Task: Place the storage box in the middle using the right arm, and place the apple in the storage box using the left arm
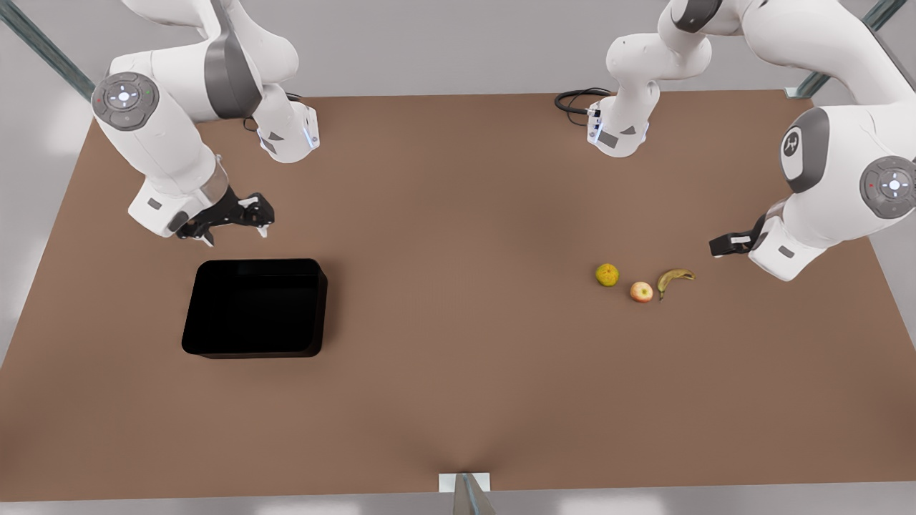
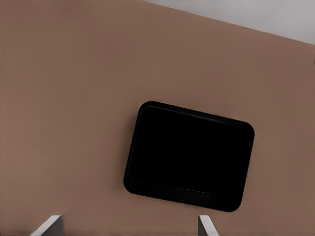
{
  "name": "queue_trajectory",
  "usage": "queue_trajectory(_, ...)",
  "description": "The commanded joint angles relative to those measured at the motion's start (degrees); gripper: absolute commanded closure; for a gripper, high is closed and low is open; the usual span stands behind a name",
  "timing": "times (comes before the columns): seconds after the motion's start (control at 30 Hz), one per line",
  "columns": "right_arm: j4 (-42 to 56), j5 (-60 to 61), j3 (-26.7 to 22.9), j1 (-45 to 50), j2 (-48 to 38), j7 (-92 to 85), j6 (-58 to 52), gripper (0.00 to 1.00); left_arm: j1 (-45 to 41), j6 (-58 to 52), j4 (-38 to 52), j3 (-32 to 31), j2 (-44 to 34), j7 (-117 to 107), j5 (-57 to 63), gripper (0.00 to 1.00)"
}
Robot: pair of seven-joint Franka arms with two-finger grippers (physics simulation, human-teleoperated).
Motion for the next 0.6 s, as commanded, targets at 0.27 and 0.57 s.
queue_trajectory(0.27, -4.48, 0.09, 2.45, 0.78, 4.57, 14.5, 5.27, 0.0, 0.32, 15.25, -11.95, -0.18, 3.42, -0.84, -0.14, 0.0)
queue_trajectory(0.57, -8.08, -1.93, 1.57, -1.42, 14.24, 15.03, 22.59, 0.0, -0.21, 31.86, -33.22, -0.18, 0.26, -0.49, -0.85, 0.0)
